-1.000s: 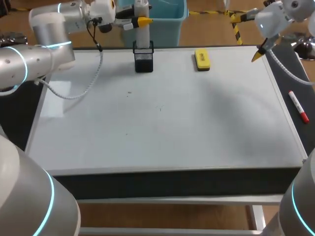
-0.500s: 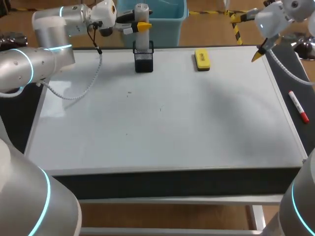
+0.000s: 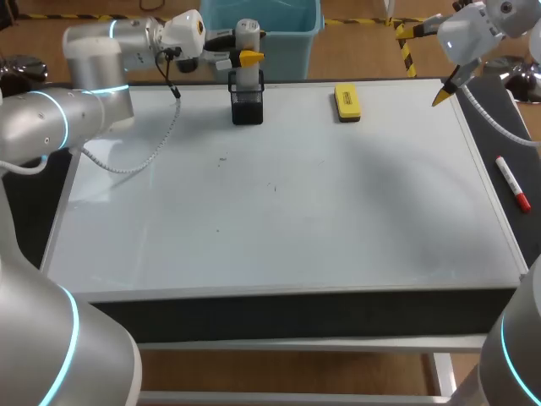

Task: Pick up the inspection probe, press it on each red-marked spot on the whiteboard one by one, put down the probe, pick up the eraser, and wipe off all the red marks.

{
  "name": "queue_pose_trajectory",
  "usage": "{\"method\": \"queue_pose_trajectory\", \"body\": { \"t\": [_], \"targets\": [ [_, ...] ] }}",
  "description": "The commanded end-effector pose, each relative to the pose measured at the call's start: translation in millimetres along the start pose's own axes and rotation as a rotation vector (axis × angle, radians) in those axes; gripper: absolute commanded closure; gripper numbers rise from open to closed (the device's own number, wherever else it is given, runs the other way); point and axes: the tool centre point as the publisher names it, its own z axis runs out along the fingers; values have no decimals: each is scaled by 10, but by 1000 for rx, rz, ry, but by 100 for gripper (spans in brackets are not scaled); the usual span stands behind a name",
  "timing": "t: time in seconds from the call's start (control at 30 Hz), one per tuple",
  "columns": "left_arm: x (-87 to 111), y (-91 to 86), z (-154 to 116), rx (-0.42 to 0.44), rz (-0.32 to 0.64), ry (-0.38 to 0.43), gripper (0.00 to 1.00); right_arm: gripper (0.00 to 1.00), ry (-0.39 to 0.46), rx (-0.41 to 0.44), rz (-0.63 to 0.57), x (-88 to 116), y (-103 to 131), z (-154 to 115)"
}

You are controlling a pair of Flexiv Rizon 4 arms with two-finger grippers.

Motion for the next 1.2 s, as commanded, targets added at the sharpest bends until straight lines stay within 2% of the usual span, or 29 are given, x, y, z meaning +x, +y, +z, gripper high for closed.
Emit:
{"method": "queue_pose_trajectory", "body": {
  "t": [0.03,0.4,0.93,1.0,1.03,1.1,1.13,1.17,1.2],
  "targets": [
    [-60,102,1,3,-11,67,100,0,5,1,-2,-5,-5,-5],
    [-40,282,-43,-6,-31,56,100,0,5,1,-2,-5,-5,-5],
    [-48,422,-93,11,-32,52,100,0,5,1,-2,-5,-5,-5],
    [-46,427,-91,11,-36,51,65,0,5,1,-2,-5,-5,-5],
    [-44,430,-91,7,-46,45,55,0,5,1,-2,-5,-5,-5],
    [-49,431,-91,3,-44,49,28,0,5,1,-2,-5,-5,-5],
    [-48,424,-90,-5,-44,49,10,0,5,1,-2,-5,-5,-5],
    [-43,409,-88,-6,-43,51,0,0,5,1,-2,-5,-5,-5],
    [-44,396,-94,-12,-40,49,0,0,5,1,-2,-5,-5,-5]
  ]
}}
